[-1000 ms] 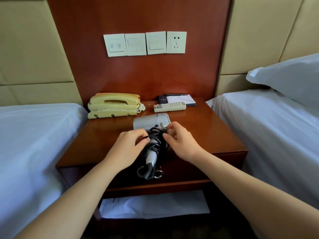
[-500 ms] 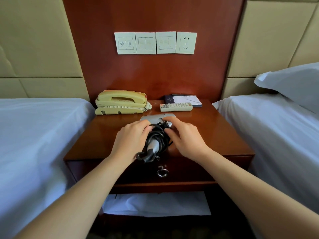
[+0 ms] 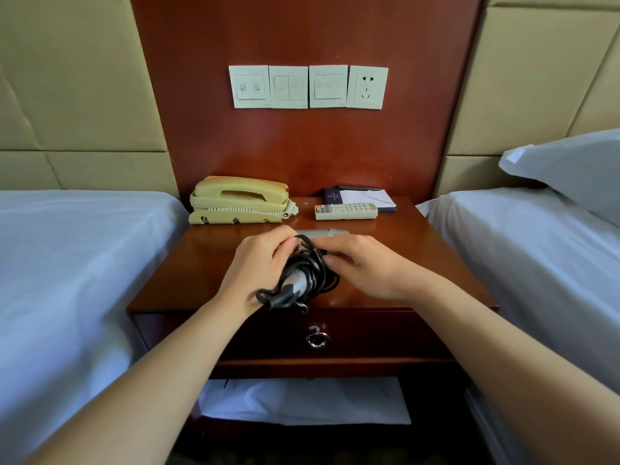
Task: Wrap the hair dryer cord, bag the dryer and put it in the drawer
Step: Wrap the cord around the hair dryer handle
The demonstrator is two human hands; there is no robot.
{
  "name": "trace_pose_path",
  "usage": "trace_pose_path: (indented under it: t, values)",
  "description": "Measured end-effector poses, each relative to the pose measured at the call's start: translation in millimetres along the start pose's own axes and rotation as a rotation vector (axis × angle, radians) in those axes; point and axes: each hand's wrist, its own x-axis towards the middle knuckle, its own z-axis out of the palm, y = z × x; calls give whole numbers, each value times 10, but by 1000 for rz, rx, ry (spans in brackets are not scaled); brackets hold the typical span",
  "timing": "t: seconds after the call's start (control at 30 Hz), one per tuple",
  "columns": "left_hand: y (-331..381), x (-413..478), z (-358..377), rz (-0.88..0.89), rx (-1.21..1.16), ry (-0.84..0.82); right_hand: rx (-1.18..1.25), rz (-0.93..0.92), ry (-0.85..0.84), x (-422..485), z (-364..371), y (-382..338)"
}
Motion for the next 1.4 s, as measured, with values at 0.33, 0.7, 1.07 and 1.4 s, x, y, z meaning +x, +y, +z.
trace_pose_path:
  t: [0.33, 0.7, 1.07, 1.4]
  values:
    - [-59, 21, -190, -277, -424, -317, 237, 187, 117, -16, 216, 39]
    - [-33, -29, -45, -302, -292, -416, 41, 304, 265, -51, 426, -81]
    - [122, -118, 222, -492, -188, -125, 136, 475, 307, -175, 455, -292]
    - [140, -156, 17, -981, -356, -460, 221, 572, 277, -100, 449, -290]
